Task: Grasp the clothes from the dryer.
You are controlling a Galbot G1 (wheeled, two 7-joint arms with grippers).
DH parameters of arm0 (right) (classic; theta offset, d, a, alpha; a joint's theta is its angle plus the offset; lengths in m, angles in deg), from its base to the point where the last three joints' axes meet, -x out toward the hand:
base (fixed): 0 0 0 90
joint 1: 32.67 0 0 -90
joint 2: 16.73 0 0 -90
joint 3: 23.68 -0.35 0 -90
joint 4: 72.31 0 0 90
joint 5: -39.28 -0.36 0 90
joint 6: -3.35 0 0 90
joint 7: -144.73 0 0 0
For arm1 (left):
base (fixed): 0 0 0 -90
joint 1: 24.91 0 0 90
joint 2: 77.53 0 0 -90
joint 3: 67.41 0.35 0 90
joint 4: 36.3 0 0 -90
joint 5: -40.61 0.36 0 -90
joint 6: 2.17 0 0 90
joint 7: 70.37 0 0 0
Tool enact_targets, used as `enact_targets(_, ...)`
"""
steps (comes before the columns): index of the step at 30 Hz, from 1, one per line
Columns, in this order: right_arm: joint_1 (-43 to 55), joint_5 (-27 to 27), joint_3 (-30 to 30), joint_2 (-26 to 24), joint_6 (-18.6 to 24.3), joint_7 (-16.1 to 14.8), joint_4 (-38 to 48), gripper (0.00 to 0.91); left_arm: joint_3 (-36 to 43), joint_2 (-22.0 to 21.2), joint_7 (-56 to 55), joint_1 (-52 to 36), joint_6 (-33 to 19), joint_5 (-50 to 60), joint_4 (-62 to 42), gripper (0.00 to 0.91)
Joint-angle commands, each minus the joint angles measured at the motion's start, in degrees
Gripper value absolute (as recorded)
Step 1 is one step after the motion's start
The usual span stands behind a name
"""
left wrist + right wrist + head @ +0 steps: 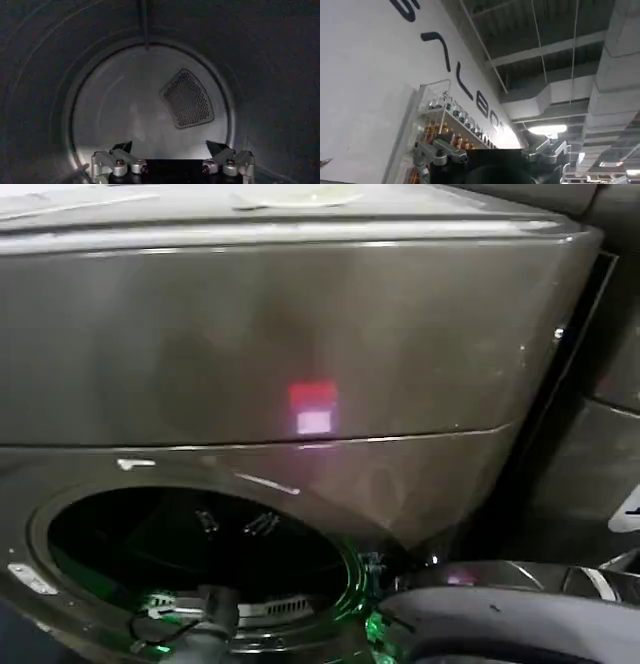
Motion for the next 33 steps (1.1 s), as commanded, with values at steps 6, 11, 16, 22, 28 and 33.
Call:
enact_targets(6,-0.99,1.94,-1.06,0.2,-0.69,-0.15,0.34,0.907,-0.73,-0.86,0.02,-23.51,-0.88,-0.39,-25.42,0.907)
enact_targets(11,-1.22,1.93,-1.42,0.4,-0.51,-0.41,0.72,0.907,-1.51,-0.68,0.28,-30.54,-1.65,0.0,-34.69,0.907)
enact_targets(16,-0.61,1.88,-0.89,0.45,-0.55,-0.49,0.4,0.907,-1.48,-0.54,1.25,-36.33,-2.03,0.8,-42.73,0.907)
enact_targets(22,-0.41,1.64,-0.77,0.5,-0.54,-0.66,0.59,0.907,-0.6,1.35,15.81,-46.86,4.07,1.67,-56.11,0.907)
enact_targets(28,0.01,1.63,-0.76,0.47,-0.55,-0.73,0.86,0.907,3.46,3.33,32.52,-58.46,-0.98,10.91,-71.54,0.907)
enact_targets(33,-0.28,1.61,-1.47,0.52,-0.53,-0.82,1.43,0.907,12.7,4.86,46.92,-65.51,-3.84,22.91,-81.96,0.907)
